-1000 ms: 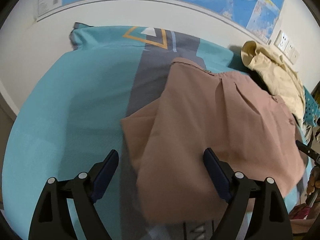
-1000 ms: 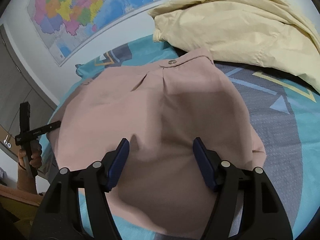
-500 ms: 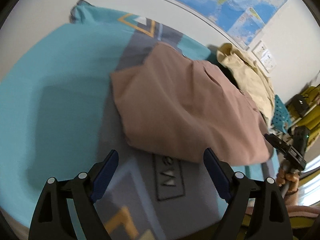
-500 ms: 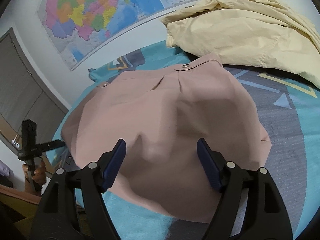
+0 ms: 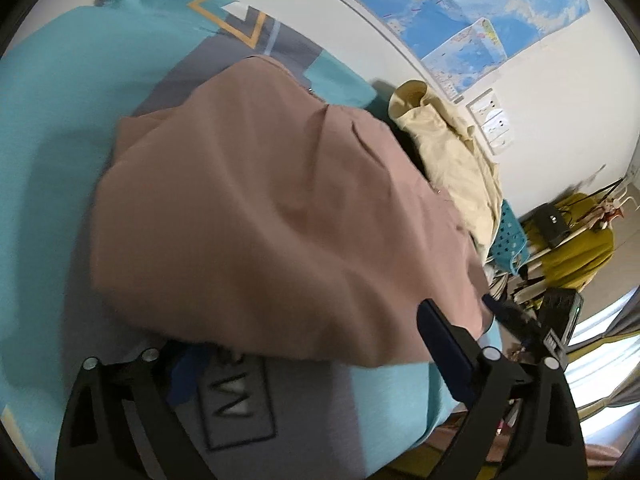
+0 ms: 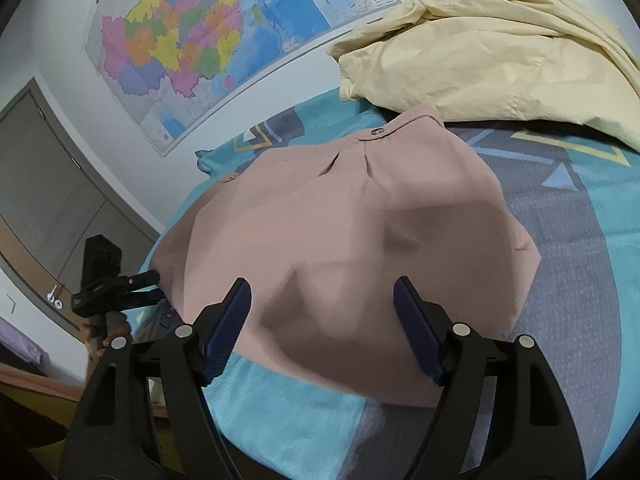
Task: Fold large clothes
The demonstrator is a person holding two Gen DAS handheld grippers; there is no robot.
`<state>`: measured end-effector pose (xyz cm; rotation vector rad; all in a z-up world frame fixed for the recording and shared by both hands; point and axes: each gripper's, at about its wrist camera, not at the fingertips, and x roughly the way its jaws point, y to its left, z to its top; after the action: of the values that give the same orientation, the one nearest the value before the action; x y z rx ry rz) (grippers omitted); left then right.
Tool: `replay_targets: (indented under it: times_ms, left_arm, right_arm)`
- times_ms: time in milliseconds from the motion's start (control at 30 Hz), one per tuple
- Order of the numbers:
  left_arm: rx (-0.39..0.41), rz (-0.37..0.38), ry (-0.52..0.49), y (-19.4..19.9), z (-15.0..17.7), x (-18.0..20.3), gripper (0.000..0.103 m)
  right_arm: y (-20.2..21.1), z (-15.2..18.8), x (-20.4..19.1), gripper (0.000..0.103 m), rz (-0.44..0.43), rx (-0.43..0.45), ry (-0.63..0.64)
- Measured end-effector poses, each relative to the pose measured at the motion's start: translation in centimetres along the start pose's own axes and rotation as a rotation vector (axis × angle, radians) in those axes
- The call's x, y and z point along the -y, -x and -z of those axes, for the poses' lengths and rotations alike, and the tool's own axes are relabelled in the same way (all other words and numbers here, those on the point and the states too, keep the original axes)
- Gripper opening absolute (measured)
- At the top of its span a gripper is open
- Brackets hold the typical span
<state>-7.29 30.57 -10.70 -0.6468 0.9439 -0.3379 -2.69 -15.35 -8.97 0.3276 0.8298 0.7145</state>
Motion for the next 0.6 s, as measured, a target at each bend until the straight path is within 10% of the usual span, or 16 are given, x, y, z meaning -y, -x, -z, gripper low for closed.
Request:
replay_targets:
  times_ms: [233, 600]
  left_arm:
    - [0.017, 0.056, 0.006, -2.0, -1.9, 0.2, 0.096]
    - [0.030, -0.128, -0.147, -3.4, -1.8, 2.7, 0.084]
  right_arm:
    - [2.3, 1.1, 1.2, 0.074, -0.054, 0.017, -0.084]
    - [5.8, 4.4, 5.6, 0.080, 0.050, 0.033, -0.279]
